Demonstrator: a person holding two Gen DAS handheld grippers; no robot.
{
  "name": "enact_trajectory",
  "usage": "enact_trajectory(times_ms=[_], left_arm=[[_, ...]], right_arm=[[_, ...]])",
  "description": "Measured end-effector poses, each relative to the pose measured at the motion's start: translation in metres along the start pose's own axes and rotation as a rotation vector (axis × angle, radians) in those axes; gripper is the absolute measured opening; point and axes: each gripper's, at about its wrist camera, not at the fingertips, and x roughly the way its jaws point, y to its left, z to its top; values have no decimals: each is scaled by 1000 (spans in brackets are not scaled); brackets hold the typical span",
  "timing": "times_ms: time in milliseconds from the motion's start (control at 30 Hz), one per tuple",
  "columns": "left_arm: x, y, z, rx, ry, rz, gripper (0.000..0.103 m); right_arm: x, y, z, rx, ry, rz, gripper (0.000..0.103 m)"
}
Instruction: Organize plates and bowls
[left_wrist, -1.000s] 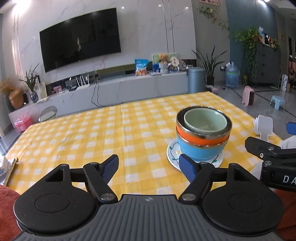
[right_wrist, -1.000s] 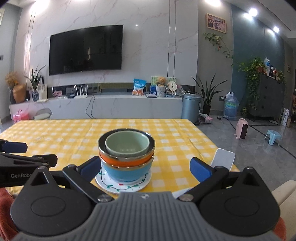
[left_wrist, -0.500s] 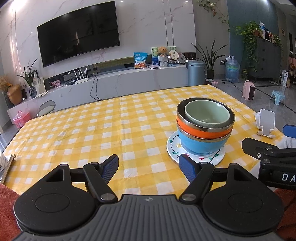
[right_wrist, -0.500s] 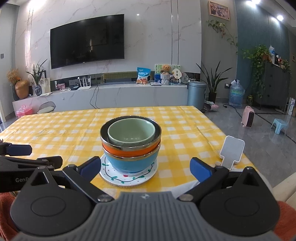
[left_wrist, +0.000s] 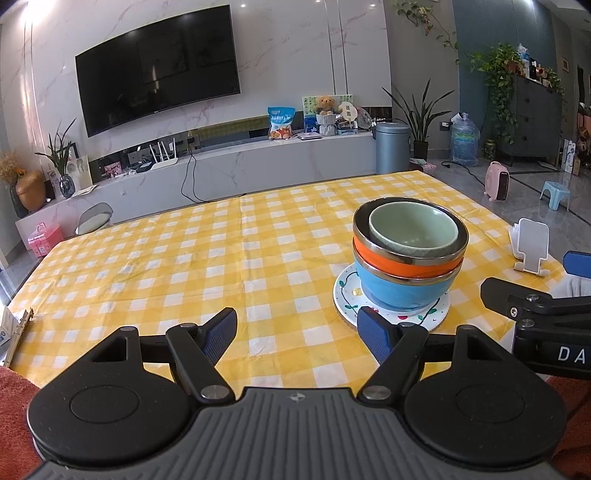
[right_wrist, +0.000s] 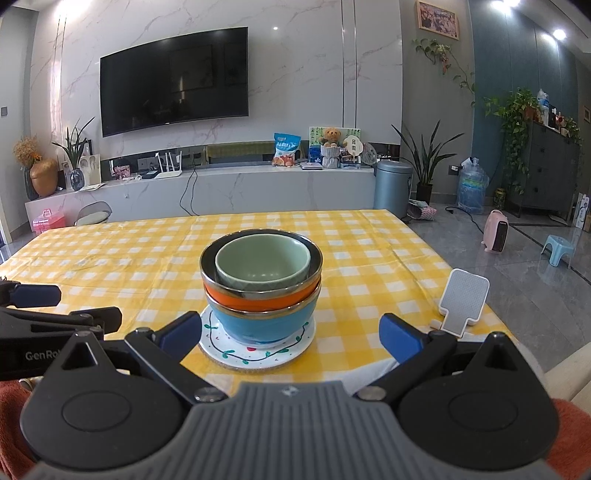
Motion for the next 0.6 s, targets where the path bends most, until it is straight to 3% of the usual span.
enact_trajectory(times_ms=[600], left_arm=[[-1, 0, 1, 3, -2, 2, 87]], right_arm=[[2, 1, -2, -5, 7, 0, 100]])
